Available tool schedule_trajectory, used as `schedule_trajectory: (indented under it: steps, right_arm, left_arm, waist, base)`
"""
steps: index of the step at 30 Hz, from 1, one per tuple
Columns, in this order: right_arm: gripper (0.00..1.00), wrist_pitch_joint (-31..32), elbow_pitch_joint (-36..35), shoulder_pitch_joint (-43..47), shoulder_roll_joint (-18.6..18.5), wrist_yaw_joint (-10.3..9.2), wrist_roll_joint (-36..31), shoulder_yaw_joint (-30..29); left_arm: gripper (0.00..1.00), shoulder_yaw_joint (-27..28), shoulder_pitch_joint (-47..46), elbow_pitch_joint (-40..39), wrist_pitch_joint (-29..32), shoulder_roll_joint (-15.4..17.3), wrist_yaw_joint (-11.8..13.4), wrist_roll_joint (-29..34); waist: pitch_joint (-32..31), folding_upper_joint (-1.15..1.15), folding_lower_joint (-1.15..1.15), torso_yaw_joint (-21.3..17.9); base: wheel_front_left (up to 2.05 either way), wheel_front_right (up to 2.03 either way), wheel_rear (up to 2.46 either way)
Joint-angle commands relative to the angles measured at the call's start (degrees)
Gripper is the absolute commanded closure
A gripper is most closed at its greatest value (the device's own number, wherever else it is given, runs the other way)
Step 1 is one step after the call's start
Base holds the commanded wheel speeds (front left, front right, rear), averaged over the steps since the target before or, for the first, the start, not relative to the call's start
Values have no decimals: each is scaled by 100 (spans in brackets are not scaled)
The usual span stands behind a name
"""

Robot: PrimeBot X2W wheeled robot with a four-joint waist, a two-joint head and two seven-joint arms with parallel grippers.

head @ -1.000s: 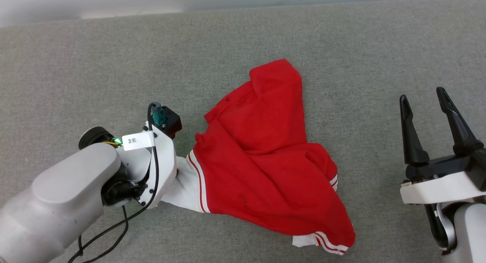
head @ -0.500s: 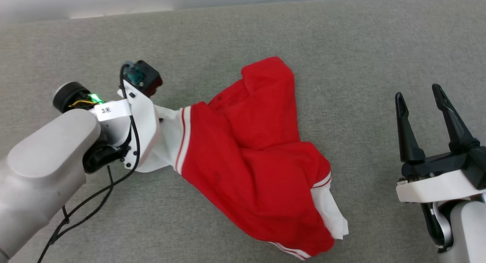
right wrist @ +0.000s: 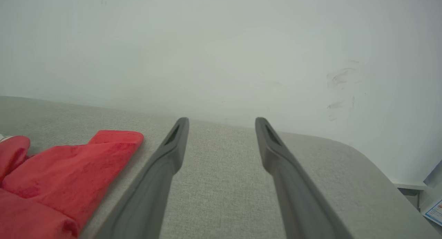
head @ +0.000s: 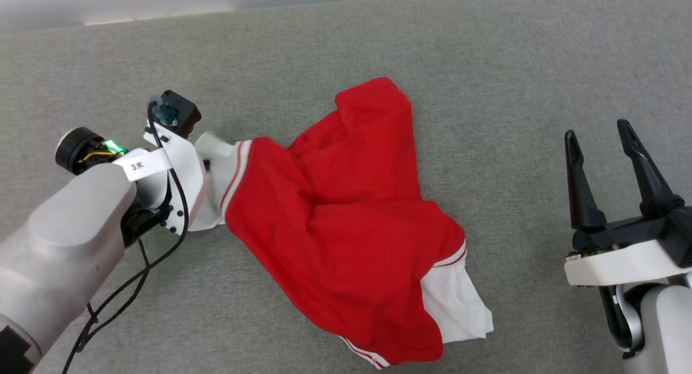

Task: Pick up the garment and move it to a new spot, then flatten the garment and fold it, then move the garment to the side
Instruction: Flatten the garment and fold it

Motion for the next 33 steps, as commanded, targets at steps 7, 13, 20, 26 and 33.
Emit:
schedule_trajectory:
  steps: [7,13,20,26,33]
  right_arm:
    - [0,-10,3,158,-38,-2,-18,-16]
    - [0,-11,-234,187,-252,-2,-71,-2]
    - [0,617,-271,142,-1089,-2,262,543]
    - [0,2542,-699,-205,-2348,-2,1509,1478]
    - [0,5006,-1293,-557,-3337,-3,3097,2433]
  left_arm:
    - [0,174,-171,-67,-268,85,-67,-295]
    - [0,495,68,-617,-1283,345,99,-346]
    - [0,933,1035,-1458,-3015,570,1082,-277]
    - [0,1870,2070,-2393,-3413,577,2206,68]
    - [0,3582,3704,-3583,-3408,131,2914,1368]
  waist:
    - [-368,0,0,382]
    - [-749,0,0,545]
    - [-1145,0,0,740]
    - [-1341,0,0,844]
    - [-1456,0,0,935]
  base:
    - [0,0,0]
    - [0,0,0]
    - [0,0,0]
    - [0,0,0]
    - [0,0,0]
